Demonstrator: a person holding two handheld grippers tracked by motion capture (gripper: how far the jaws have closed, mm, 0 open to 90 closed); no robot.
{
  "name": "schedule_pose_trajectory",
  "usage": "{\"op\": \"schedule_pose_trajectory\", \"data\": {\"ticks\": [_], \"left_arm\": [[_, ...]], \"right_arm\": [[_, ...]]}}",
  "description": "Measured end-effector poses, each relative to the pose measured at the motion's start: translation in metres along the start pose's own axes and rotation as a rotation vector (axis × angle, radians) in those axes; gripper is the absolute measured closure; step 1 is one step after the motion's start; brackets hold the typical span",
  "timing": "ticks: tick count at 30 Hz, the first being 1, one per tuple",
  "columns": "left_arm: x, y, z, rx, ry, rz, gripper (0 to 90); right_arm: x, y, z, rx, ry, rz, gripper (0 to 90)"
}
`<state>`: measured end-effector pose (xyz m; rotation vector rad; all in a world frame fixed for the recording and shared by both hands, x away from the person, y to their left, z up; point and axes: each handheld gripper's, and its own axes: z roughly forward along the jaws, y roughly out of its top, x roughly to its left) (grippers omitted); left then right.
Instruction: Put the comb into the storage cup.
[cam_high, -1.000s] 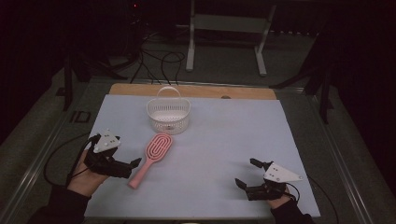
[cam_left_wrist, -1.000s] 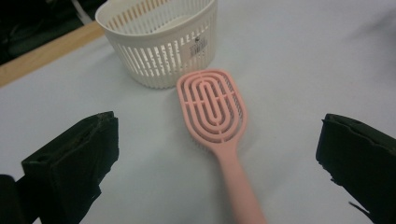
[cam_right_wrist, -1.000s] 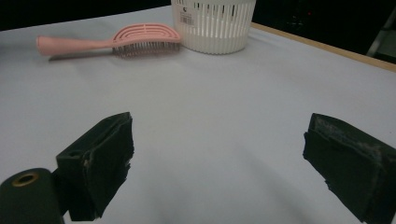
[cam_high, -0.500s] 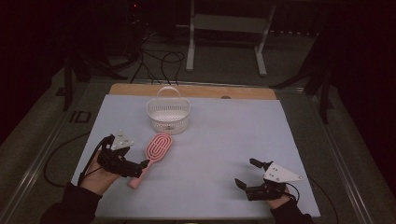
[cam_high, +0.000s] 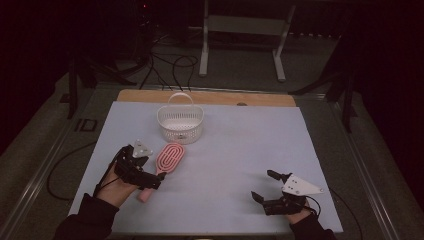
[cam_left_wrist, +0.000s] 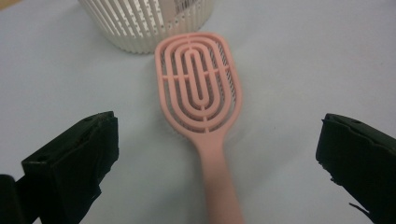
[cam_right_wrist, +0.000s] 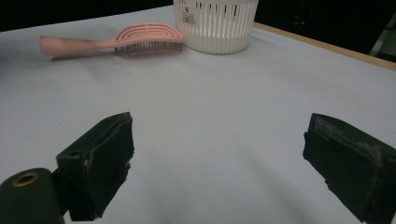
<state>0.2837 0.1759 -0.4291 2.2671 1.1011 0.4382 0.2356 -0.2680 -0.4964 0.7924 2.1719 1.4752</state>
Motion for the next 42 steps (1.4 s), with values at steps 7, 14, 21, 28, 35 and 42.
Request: {"op": "schedule_pose_trajectory", "data": {"ticks": [7, 14, 21, 28, 35, 42], "left_arm": [[0.0, 0.0, 0.012, 0.081, 0.01, -0.022, 0.0], [0.001, 0.002, 0.021, 0.144, 0.005, -0.04, 0.0], [0.002, 0.005, 0.028, 0.196, -0.013, -0.07, 0.0], [0.006, 0.007, 0.036, 0.263, -0.033, -0.089, 0.1], [0.011, 0.008, 0.045, 0.318, -0.071, -0.14, 1.3], [0.014, 0.011, 0.051, 0.372, -0.081, -0.141, 2.9]], "right_arm": [[0.0, 0.0, -0.001, 0.001, 0.0, -0.002, 8.2], [0.0, 0.0, 0.0, 0.001, 0.002, -0.001, 8.2], [0.001, 0.0, 0.0, 0.005, 0.0, -0.001, 8.2], [0.001, 0.001, 0.0, 0.001, 0.0, -0.007, 8.2], [0.001, 0.001, 0.0, 0.002, 0.0, -0.007, 8.2], [0.001, 0.0, 0.0, 0.005, 0.0, -0.001, 8.2]]}}
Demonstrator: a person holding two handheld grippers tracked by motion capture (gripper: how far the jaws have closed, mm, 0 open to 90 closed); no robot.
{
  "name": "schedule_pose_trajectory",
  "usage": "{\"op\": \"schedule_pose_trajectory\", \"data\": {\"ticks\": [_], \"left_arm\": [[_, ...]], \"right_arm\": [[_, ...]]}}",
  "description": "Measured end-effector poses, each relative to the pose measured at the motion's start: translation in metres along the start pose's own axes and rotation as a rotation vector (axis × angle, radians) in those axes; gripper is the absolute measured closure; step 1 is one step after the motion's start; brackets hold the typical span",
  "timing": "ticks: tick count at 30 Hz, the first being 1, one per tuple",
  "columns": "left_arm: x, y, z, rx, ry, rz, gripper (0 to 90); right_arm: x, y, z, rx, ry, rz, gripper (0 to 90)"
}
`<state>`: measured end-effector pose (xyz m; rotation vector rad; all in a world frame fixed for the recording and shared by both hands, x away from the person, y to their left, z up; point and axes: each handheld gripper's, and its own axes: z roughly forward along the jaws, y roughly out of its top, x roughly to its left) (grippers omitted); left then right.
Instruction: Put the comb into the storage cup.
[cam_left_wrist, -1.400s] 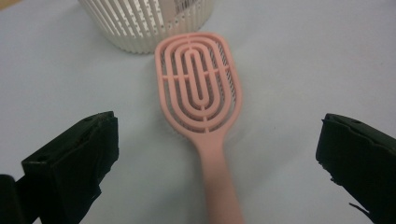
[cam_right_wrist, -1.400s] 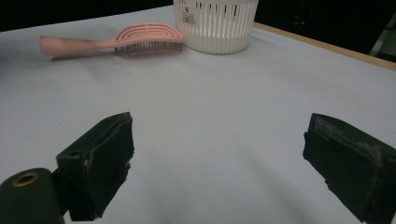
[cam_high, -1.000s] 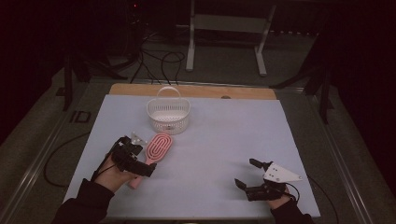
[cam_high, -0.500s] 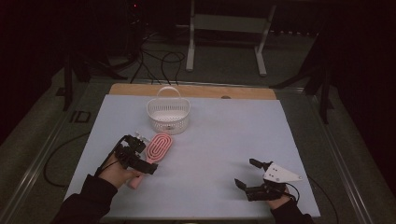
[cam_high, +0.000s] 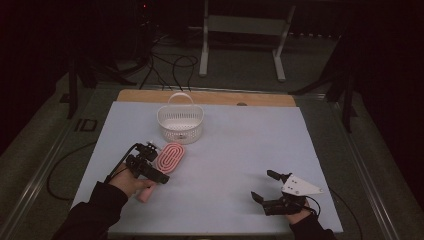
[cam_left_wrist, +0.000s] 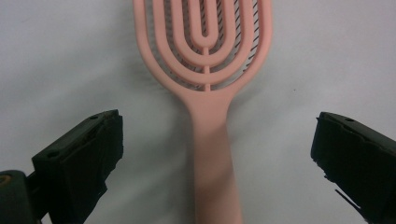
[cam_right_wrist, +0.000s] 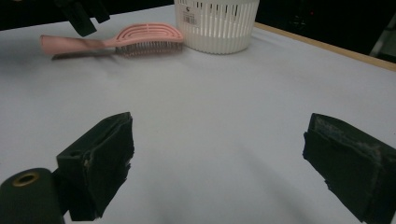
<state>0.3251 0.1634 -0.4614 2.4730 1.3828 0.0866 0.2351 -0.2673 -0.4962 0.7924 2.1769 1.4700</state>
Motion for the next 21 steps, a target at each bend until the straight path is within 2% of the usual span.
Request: {"op": "schedule_pose_trajectory", "data": {"ticks": [7, 14, 21], "left_arm": [[0.0, 0.005, 0.006, 0.054, 0.012, -0.008, 4.7], [0.001, 0.008, 0.009, 0.059, 0.011, -0.002, 8.4], [0.002, 0.012, 0.014, 0.076, 0.006, -0.011, 20.8]], "right_arm": [[0.0, 0.0, 0.0, 0.001, -0.002, -0.007, 8.3], [0.0, 0.0, 0.0, 0.0, -0.001, -0.006, 8.3], [0.0, 0.0, 0.0, 0.002, 0.0, 0.001, 8.3]]}}
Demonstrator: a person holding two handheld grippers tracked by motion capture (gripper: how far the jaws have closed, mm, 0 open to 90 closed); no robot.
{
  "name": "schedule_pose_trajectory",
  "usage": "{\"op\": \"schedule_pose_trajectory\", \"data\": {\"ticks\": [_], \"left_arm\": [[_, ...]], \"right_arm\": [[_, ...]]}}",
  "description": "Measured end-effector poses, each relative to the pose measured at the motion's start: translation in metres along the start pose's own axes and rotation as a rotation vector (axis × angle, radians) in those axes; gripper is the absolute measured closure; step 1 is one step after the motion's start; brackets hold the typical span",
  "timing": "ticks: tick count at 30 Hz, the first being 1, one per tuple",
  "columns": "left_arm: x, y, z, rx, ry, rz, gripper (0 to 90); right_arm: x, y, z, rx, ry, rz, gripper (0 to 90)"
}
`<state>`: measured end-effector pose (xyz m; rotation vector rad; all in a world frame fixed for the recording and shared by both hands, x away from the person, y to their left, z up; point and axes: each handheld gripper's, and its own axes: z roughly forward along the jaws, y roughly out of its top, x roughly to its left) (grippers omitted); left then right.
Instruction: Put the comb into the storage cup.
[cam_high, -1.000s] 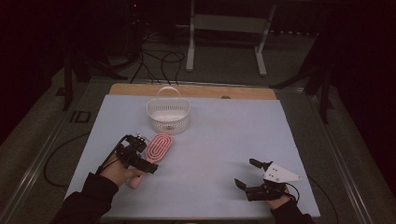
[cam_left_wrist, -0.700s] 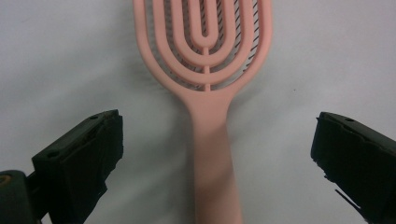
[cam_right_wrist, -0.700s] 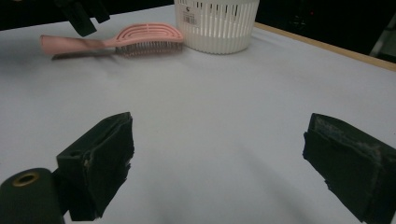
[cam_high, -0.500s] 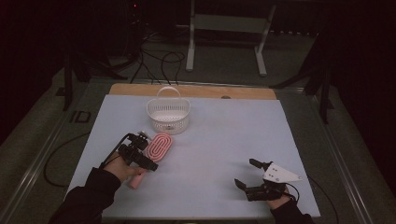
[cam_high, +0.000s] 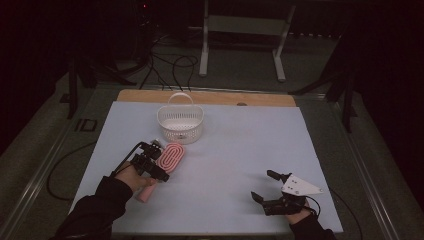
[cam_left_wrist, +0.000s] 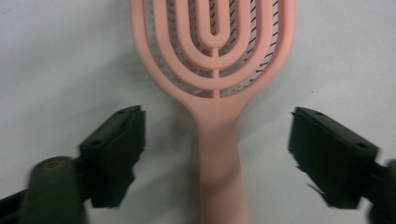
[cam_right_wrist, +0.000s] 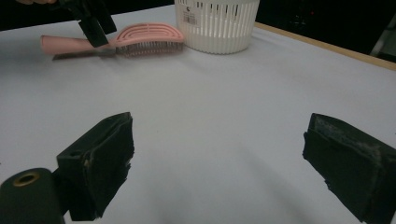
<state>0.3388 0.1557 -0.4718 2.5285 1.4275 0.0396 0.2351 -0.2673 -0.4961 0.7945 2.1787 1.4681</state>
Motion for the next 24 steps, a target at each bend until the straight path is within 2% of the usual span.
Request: {"op": "schedule_pose_trajectory", "data": {"ticks": [11, 13, 19, 21, 24], "left_arm": [[0.001, 0.002, 0.009, 0.053, -0.011, -0.006, 39.6], [0.0, 0.001, 0.011, 0.065, -0.001, 0.002, 42.4], [0.001, 0.002, 0.012, 0.076, -0.001, -0.004, 49.8], [0.001, 0.002, 0.014, 0.078, -0.019, -0.005, 53.2], [0.0, 0.004, 0.015, 0.078, -0.01, -0.004, 55.5]], "right_arm": [[0.0, 0.0, 0.0, 0.0, 0.0, 0.0, 8.3], [0.0, 0.0, 0.0, 0.0, 0.0, -0.004, 8.3], [0.0, 0.0, 0.0, -0.001, 0.0, -0.007, 8.3], [0.0, 0.0, 0.0, -0.001, 0.001, -0.005, 8.3], [0.0, 0.0, 0.0, -0.003, 0.0, -0.007, 8.3]]}}
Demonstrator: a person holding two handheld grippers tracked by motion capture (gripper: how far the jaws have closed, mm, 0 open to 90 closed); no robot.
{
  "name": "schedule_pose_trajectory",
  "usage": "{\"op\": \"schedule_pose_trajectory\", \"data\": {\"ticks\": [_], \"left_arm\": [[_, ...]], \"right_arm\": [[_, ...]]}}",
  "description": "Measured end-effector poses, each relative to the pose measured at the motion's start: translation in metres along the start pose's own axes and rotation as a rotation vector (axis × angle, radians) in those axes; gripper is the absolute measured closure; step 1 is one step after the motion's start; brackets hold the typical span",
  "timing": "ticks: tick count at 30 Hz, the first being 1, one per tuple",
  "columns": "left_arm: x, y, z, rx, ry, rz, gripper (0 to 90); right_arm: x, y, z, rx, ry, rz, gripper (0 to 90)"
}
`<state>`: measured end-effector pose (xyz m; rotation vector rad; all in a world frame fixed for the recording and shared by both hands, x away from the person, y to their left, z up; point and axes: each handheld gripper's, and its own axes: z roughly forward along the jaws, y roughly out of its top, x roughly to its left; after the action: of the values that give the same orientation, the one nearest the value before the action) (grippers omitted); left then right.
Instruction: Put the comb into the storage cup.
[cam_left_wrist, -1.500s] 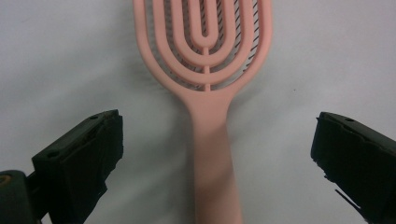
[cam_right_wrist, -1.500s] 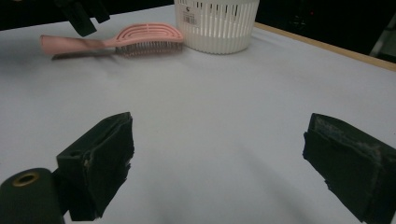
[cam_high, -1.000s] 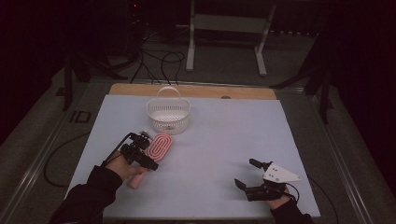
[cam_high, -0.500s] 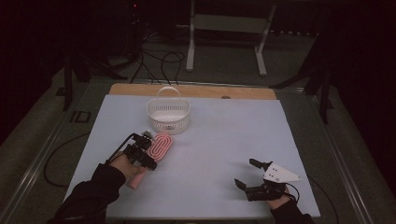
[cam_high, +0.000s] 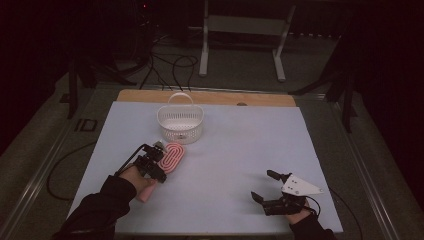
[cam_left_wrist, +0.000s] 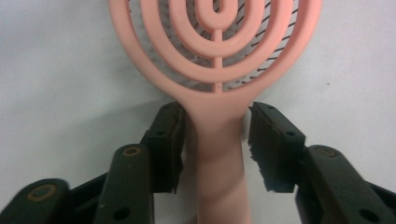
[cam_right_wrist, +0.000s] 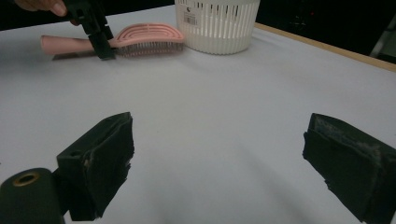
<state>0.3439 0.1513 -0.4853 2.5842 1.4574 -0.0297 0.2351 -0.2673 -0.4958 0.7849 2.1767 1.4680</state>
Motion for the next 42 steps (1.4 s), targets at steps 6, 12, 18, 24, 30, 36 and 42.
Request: {"op": "schedule_pose_trajectory", "data": {"ticks": [6, 12, 18, 24, 30, 36, 42], "left_arm": [[0.0, -0.001, 0.001, -0.008, 0.028, -0.012, 63.5], [-0.001, -0.003, 0.001, -0.014, 0.041, -0.012, 68.7], [0.0, -0.002, 0.002, -0.01, 0.035, 0.012, 70.3], [0.004, -0.003, 0.001, -0.015, 0.011, 0.005, 70.6], [0.001, -0.005, 0.001, -0.027, 0.033, 0.066, 70.9], [0.0, -0.011, 0.0, -0.072, 0.037, 0.101, 71.0], [-0.004, -0.018, -0.005, -0.116, 0.037, 0.132, 71.0]], "right_arm": [[0.0, 0.0, 0.0, -0.004, 0.0, -0.001, 8.3], [0.0, 0.001, 0.0, -0.002, 0.002, 0.0, 8.3], [0.0, 0.001, 0.0, -0.004, 0.002, 0.0, 8.3], [0.001, 0.001, 0.0, -0.003, 0.003, 0.001, 8.3], [0.0, 0.001, 0.0, -0.007, 0.004, 0.001, 8.3], [0.0, 0.0, 0.0, -0.006, 0.002, 0.0, 8.3], [0.0, 0.001, 0.0, -0.009, 0.001, 0.006, 8.3]]}}
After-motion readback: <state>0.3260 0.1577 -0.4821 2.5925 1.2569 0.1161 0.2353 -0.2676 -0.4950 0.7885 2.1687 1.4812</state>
